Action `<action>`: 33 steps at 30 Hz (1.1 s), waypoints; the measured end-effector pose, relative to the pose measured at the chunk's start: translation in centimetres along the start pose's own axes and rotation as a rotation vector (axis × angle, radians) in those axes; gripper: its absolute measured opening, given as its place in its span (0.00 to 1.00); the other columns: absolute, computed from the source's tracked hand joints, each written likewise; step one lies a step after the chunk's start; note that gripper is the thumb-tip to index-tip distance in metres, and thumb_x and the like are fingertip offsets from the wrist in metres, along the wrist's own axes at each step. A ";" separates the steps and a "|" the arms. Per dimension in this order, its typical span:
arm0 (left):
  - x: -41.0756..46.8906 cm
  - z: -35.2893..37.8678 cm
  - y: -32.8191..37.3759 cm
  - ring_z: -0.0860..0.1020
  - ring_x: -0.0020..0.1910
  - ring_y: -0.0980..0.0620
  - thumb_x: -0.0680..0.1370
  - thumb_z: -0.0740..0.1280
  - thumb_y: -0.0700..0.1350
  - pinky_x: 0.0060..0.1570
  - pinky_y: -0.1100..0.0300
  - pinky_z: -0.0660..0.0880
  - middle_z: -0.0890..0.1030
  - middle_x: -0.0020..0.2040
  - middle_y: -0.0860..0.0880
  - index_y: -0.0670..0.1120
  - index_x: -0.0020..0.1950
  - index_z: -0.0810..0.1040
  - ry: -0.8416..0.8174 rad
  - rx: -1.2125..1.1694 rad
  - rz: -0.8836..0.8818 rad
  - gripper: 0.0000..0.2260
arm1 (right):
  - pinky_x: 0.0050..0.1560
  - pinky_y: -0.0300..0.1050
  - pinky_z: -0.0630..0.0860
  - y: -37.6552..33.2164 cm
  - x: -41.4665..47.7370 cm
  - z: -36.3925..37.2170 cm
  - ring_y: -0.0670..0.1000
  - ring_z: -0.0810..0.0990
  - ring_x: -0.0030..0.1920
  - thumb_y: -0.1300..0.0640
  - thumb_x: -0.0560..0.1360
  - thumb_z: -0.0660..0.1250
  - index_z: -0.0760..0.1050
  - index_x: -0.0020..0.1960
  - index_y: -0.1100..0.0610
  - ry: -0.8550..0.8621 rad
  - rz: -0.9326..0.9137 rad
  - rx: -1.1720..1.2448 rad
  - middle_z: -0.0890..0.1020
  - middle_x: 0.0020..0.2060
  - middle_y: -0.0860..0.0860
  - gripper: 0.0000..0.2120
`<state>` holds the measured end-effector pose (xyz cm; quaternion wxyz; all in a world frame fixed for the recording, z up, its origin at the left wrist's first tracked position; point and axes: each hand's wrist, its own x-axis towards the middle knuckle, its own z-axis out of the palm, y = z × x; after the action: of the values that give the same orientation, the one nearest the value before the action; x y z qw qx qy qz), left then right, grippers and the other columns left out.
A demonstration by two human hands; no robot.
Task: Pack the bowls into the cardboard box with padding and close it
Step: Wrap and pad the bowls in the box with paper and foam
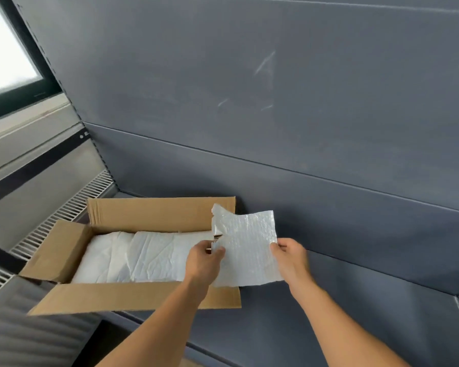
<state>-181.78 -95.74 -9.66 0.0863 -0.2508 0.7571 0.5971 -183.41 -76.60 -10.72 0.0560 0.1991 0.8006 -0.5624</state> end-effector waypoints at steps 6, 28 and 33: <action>1.6 -3.8 -1.4 0.78 0.42 0.53 0.79 0.66 0.45 0.33 0.62 0.70 0.80 0.46 0.50 0.45 0.54 0.79 0.068 0.021 -0.046 0.07 | 0.42 0.44 0.78 -1.1 0.2 4.0 0.48 0.80 0.45 0.57 0.78 0.64 0.77 0.49 0.51 -0.096 -0.026 -0.113 0.82 0.45 0.47 0.04; 7.7 -6.9 -4.5 0.76 0.43 0.58 0.75 0.69 0.39 0.30 0.65 0.73 0.78 0.50 0.51 0.54 0.61 0.75 -0.049 0.268 -0.028 0.17 | 0.44 0.40 0.74 -1.6 1.7 9.7 0.48 0.78 0.54 0.53 0.82 0.58 0.70 0.71 0.46 -0.173 -0.249 -0.875 0.78 0.60 0.45 0.18; 8.5 -7.0 -5.3 0.75 0.51 0.55 0.77 0.67 0.40 0.50 0.57 0.78 0.77 0.57 0.52 0.56 0.60 0.76 -0.059 0.380 0.051 0.15 | 0.46 0.47 0.77 -1.8 1.9 10.5 0.51 0.78 0.49 0.57 0.82 0.57 0.73 0.66 0.49 -0.238 -0.272 -1.102 0.75 0.58 0.50 0.15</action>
<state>-185.32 -105.55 -15.95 0.1393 -0.1931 0.8595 0.4523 -187.24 -86.30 -13.49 0.1683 -0.0287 0.9818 -0.0832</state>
